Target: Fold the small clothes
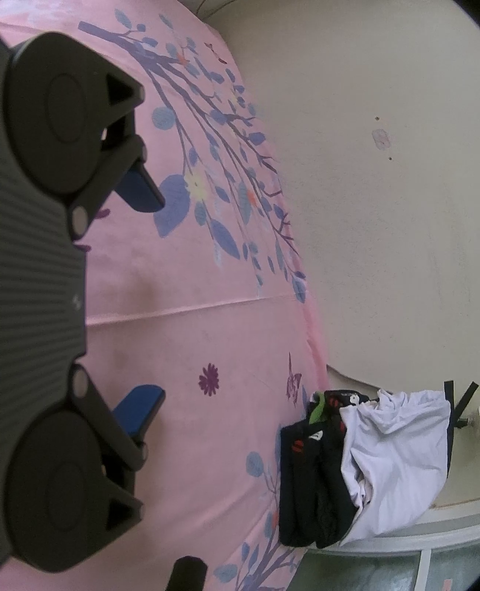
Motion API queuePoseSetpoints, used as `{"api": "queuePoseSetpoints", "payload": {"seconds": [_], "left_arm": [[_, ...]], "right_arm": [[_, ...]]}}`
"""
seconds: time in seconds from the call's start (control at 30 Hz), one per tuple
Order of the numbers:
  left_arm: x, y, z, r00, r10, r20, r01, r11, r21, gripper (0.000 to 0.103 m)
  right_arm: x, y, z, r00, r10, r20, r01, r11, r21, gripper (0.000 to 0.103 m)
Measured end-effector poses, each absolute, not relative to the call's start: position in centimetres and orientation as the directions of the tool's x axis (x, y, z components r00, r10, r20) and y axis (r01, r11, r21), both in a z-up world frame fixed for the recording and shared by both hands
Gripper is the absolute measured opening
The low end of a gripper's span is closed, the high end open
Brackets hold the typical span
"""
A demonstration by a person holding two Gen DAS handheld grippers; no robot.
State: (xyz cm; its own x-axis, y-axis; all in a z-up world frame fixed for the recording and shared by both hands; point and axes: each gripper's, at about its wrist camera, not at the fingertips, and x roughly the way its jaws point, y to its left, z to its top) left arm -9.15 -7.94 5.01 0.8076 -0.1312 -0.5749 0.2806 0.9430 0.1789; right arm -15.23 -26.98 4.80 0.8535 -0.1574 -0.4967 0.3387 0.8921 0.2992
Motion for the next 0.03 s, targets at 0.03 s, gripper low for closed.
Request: {"api": "queuePoseSetpoints", "payload": {"seconds": [0.03], "left_arm": [[-9.16,-7.98,5.02,0.808,-0.133,-0.574,0.284,0.942,0.180,0.103]], "right_arm": [[-15.22,-26.99,4.80,0.853,-0.157,-0.497,0.338,0.892,0.299,0.097]]}}
